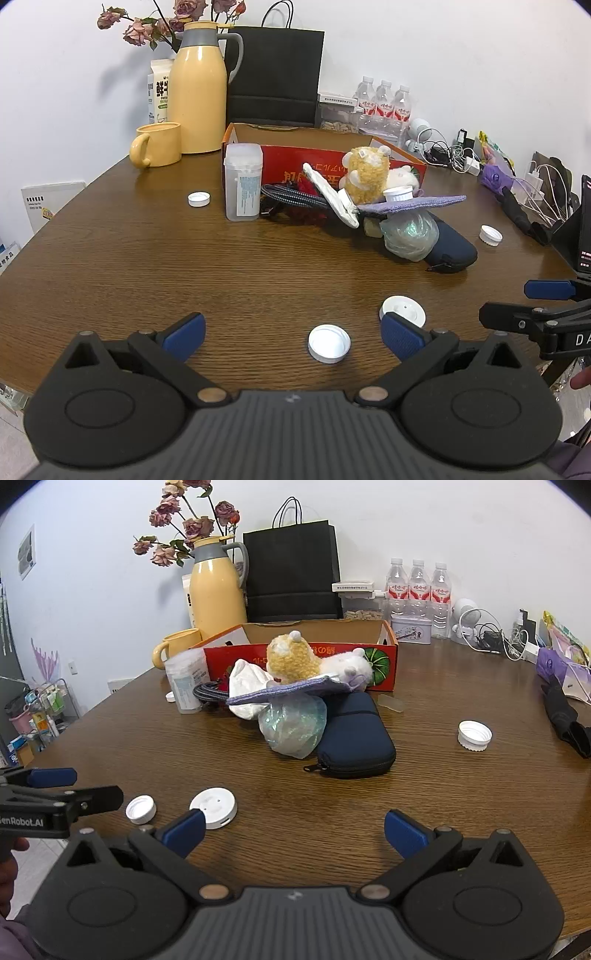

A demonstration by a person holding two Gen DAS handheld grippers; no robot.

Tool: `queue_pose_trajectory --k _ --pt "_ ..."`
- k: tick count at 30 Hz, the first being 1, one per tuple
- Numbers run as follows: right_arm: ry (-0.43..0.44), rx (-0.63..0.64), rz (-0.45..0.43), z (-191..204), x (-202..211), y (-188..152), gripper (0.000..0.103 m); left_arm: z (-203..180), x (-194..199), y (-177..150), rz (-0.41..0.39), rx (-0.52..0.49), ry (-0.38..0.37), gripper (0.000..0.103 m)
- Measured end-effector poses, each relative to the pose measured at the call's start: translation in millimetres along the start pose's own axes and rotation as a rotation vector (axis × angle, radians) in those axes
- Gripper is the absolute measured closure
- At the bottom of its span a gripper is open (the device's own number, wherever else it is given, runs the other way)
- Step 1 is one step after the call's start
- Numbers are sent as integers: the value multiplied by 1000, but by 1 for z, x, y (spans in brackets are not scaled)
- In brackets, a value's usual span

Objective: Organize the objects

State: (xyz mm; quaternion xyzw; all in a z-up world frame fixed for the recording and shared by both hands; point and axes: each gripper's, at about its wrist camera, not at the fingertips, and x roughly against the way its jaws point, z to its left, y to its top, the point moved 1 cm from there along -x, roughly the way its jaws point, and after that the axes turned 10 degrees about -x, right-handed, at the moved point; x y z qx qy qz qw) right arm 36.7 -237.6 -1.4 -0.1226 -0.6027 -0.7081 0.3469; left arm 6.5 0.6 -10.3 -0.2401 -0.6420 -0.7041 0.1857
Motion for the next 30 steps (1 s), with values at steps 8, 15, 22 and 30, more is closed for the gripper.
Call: queue_pose_trajectory --k 8,15,22,30 --pt "-2 -1 -4 -1 0 -1 0 0 -1 1 0 -7 -11 0" --pt "-1 2 -3 -1 0 -2 0 0 -1 1 1 -7 -13 0" --pt "-3 2 -2 -1 0 -1 0 0 -2 0 1 -7 -15 0" --pt "-2 2 -1 -1 0 -2 0 0 -2 0 1 -7 -16 0"
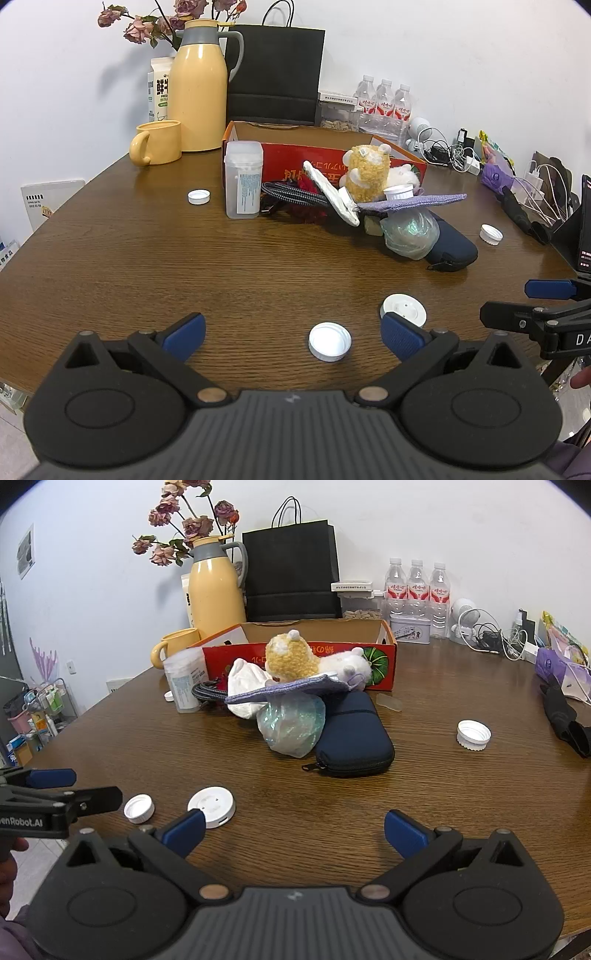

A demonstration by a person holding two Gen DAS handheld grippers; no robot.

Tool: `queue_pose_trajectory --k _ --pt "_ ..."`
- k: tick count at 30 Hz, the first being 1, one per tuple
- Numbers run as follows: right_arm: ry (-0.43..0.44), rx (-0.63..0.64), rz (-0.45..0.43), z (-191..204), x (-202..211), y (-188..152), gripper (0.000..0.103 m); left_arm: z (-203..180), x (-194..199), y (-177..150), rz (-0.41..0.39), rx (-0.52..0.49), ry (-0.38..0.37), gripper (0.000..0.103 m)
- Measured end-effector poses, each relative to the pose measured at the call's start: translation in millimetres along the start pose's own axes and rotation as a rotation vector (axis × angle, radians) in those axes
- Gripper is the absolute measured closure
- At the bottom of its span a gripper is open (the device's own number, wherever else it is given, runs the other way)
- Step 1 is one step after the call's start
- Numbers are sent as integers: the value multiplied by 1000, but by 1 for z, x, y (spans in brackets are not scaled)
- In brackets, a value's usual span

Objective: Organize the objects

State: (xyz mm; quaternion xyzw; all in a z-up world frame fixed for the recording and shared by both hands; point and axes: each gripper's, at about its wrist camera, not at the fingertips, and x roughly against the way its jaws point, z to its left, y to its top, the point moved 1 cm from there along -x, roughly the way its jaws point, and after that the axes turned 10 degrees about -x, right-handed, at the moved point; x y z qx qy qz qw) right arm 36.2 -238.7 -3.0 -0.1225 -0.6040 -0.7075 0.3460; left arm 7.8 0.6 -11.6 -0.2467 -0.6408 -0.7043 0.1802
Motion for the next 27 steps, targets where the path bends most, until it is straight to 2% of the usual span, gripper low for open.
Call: queue_pose_trajectory --k 27 --pt "10 5 0 3 0 -2 0 -1 -1 -2 1 -2 -7 0"
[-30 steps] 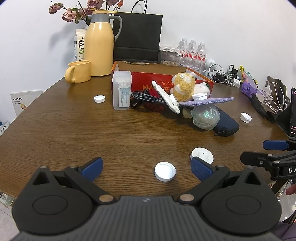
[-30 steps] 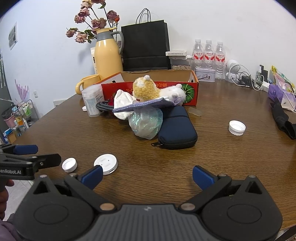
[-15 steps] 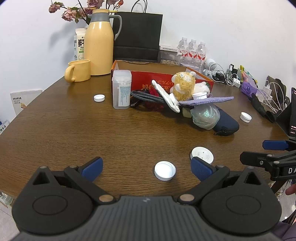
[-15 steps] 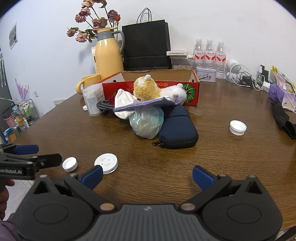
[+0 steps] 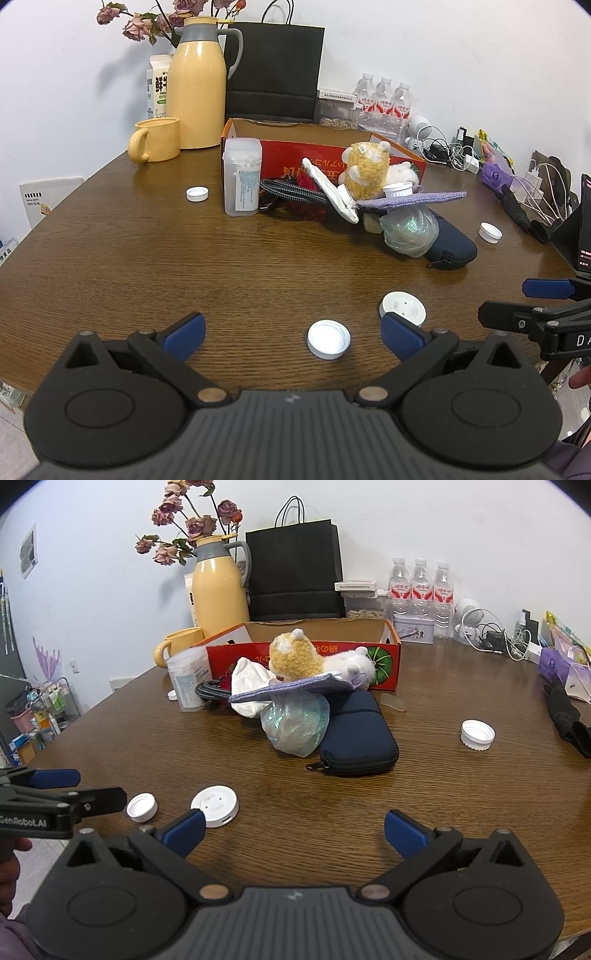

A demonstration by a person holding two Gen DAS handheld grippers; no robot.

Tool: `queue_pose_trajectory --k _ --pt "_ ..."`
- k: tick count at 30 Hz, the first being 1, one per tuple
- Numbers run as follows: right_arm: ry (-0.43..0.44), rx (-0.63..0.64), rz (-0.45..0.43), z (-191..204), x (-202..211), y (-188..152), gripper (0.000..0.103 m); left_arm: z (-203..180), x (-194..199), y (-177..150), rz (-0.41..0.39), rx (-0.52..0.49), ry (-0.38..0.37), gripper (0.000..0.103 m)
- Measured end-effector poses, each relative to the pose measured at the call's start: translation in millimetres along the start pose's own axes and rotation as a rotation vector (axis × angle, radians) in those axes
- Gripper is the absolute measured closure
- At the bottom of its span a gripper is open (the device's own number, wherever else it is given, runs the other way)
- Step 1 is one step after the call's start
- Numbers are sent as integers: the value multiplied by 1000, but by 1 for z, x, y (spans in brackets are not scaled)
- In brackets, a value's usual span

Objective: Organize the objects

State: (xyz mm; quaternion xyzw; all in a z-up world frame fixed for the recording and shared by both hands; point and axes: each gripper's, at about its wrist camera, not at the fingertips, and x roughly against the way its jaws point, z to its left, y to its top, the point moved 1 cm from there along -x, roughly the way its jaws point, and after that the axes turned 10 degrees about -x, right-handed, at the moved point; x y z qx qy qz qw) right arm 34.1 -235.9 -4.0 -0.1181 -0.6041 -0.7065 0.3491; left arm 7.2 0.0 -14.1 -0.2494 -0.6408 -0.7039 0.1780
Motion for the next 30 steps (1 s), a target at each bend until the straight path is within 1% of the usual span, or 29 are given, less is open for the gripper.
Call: queue_pose_trajectory --k 7,13,15,18,20,22,23,24,27,30 --pt "11 3 1 1 0 0 0 -1 -2 -3 4 1 -10 0" --pt "20 20 11 1 -4 1 0 -1 -9 -3 15 10 -53 0" --pt "24 31 18 3 -8 0 0 -3 -13 -2 20 -1 -63 2" --pt "26 44 27 4 -14 -1 0 -8 -20 -2 28 -21 -73 15" --pt "23 55 32 5 -17 -1 0 -12 -26 -2 39 -41 -77 29" --pt "19 66 34 6 -20 -1 0 -15 -30 -3 46 -60 -82 41" --pt "20 71 36 7 -21 -1 0 -19 -30 -4 40 -83 -75 61" --pt "24 77 38 8 -23 -1 0 -21 -30 -4 33 -96 -78 74" --pt "38 105 40 14 -27 -3 0 -19 -28 -5 23 -82 -97 74" --pt "51 126 36 21 -34 -3 0 -15 -28 -5 23 -66 -89 74"
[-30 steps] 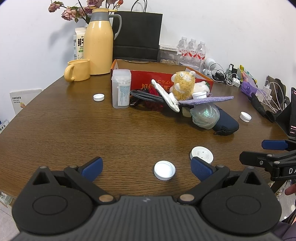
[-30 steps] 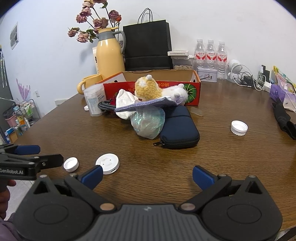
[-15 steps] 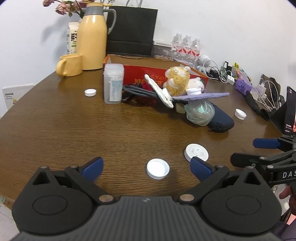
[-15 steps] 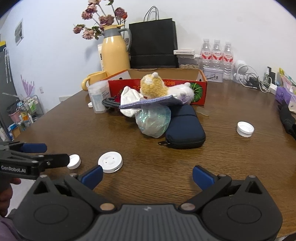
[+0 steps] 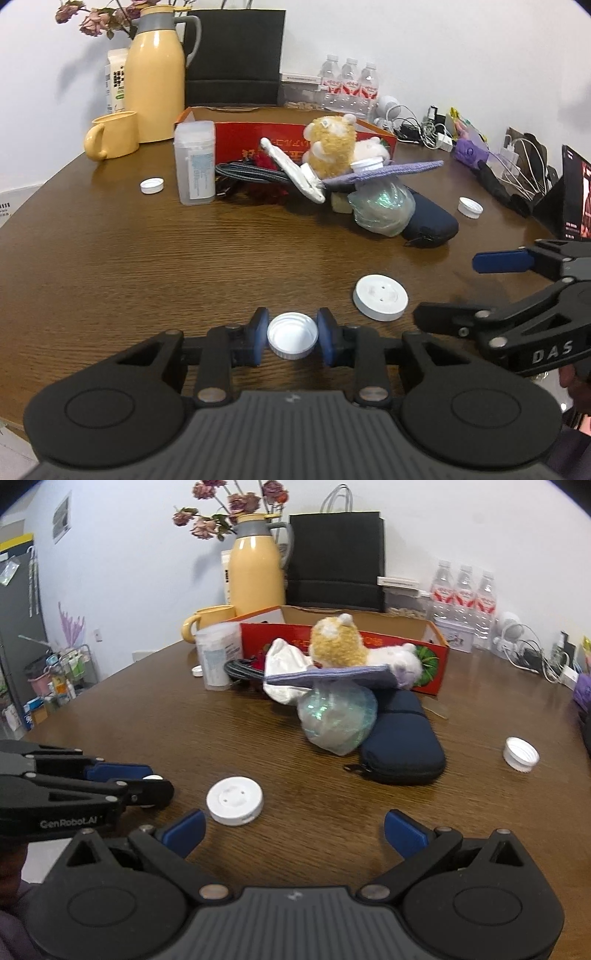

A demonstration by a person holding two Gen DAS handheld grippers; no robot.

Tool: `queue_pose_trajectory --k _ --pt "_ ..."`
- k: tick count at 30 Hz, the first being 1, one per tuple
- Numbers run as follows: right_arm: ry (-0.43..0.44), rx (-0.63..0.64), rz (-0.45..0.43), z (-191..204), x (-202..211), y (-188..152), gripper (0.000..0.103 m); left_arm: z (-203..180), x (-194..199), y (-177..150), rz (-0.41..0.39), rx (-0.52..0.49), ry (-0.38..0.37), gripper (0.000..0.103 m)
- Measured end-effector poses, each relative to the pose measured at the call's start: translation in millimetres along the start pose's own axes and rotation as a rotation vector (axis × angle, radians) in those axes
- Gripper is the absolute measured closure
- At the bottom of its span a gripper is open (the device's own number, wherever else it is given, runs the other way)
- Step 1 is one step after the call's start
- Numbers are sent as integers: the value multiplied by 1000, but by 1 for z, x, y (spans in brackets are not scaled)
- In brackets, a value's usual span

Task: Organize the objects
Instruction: 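Grasp the small white bottle cap with the left gripper while the right gripper grasps the white round lid, then carry both held caps over the cardboard box and open both grippers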

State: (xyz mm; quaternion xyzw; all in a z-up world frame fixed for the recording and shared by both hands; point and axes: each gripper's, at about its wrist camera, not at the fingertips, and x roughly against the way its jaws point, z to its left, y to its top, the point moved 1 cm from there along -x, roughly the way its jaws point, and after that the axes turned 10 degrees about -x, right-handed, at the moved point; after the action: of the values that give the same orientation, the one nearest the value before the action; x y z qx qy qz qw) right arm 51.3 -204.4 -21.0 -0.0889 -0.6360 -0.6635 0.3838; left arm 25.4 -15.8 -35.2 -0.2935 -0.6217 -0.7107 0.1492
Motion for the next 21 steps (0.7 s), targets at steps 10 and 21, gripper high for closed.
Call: queue_pose_trajectory --k 10,21 --pt "99 101 0 26 -25 0 65 15 -1 4 -14 30 28 74" --pt "126 90 -98 20 -7 20 65 25 6 39 -128 38 33 74"
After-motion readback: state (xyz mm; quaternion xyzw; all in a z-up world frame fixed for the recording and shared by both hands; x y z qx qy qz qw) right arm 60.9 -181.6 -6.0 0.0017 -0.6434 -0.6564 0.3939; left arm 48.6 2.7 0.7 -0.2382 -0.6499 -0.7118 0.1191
